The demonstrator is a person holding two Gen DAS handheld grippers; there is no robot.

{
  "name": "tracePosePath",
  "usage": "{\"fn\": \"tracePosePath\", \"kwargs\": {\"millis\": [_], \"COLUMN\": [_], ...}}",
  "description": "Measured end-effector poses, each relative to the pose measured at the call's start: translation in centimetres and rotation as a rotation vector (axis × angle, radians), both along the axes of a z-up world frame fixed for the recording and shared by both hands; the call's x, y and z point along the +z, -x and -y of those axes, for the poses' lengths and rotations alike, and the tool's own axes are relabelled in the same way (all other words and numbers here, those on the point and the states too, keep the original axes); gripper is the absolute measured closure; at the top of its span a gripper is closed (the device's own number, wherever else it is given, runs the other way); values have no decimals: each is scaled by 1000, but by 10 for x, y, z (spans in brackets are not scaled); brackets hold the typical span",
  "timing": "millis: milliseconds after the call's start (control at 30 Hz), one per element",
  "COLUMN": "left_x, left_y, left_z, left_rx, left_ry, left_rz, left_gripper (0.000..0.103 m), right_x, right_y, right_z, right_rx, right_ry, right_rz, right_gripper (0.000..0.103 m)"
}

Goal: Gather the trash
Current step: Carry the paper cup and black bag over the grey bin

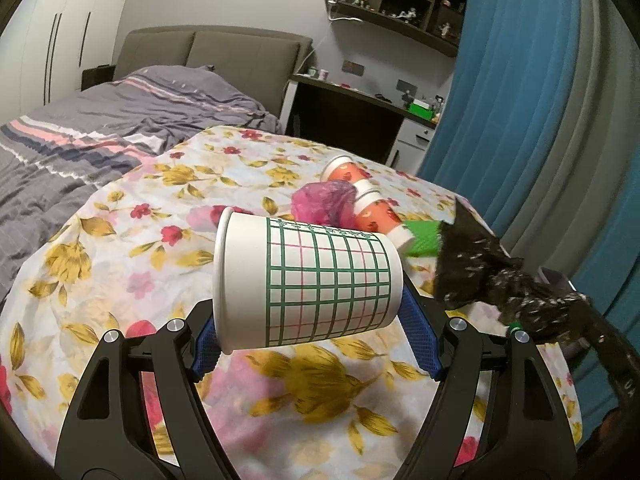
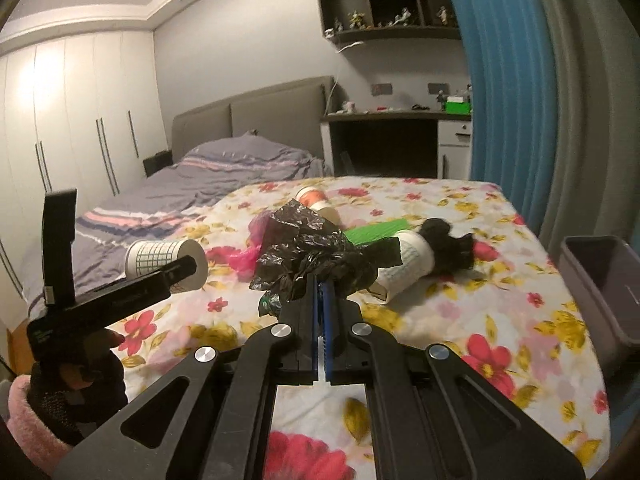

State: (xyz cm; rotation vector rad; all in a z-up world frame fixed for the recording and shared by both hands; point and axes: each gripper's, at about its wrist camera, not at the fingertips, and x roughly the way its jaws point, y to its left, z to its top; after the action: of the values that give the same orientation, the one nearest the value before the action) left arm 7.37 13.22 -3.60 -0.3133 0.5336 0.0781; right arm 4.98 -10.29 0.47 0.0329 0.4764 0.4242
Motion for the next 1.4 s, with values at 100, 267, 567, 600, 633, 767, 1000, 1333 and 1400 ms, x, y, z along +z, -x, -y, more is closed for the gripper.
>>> {"fn": "tracePosePath", "kwargs": {"millis": [100, 267, 567, 600, 633, 767, 1000, 1333, 1400], "left_x": [4, 12, 29, 31, 32, 39, 57, 72, 72], "left_y": [2, 5, -2, -4, -7, -17, -41, -85, -94], "left_z": [9, 27, 74, 81, 88, 117, 184, 276, 294], "left_rx": [-22, -68, -169, -187, -206, -283, -416, -583, -610], "left_ry": [-1, 5, -20, -16, -12, 0, -17, 19, 19], "left_rz": [10, 29, 47, 47, 47, 44, 79, 116, 124], "left_gripper": [28, 28, 28, 28, 28, 28, 28, 28, 28], "right_x": [5, 9, 19, 20, 21, 27, 36, 28, 25], "right_y": [10, 21, 27, 27, 27, 28, 20, -7, -14], "right_z": [16, 37, 85, 91, 97, 125, 179, 242, 251], "right_rx": [-29, -77, -175, -190, -202, -267, -402, -540, -559], "right_ry": [-11, -19, -31, -31, -32, -30, -22, -18, -21], "right_rz": [16, 38, 80, 84, 88, 119, 157, 139, 127], "right_gripper": [100, 100, 100, 100, 100, 100, 100, 100, 100]}}
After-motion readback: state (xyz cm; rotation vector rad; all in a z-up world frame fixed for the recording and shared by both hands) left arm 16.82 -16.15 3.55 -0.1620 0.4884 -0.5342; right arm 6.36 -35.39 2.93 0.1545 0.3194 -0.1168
